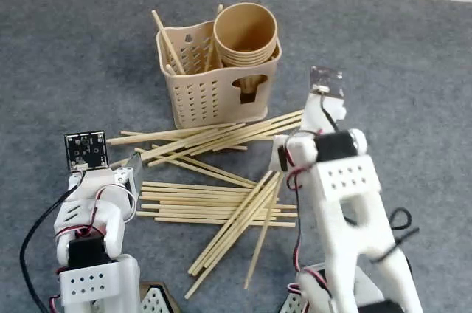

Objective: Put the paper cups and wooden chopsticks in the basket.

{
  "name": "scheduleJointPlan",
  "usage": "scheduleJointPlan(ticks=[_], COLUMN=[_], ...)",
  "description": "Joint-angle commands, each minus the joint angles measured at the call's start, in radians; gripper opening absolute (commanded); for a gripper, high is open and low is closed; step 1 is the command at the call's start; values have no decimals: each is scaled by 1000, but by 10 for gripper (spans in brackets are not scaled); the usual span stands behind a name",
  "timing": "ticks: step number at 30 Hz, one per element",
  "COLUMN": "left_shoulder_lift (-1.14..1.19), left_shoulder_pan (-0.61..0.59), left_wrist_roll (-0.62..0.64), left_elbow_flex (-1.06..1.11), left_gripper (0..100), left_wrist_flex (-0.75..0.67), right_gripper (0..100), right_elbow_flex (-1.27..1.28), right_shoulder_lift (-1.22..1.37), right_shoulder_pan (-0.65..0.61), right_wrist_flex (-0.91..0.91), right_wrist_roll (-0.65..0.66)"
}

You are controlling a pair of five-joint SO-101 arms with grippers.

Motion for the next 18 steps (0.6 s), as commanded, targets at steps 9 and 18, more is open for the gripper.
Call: scheduleJointPlan(ticks=[9, 18], left_shoulder_lift=[-12, -12], left_shoulder_pan=[-2, -2], left_wrist_roll=[-6, -6], left_elbow_flex=[-7, -7], left_gripper=[235, 235], left_wrist_flex=[-18, -18], right_gripper=[6, 6], right_elbow_flex=[-12, -7], right_shoulder_lift=[-443, -602], right_shoulder_pan=[-180, -240], right_wrist_flex=[2, -163], right_wrist_roll=[-2, 2])
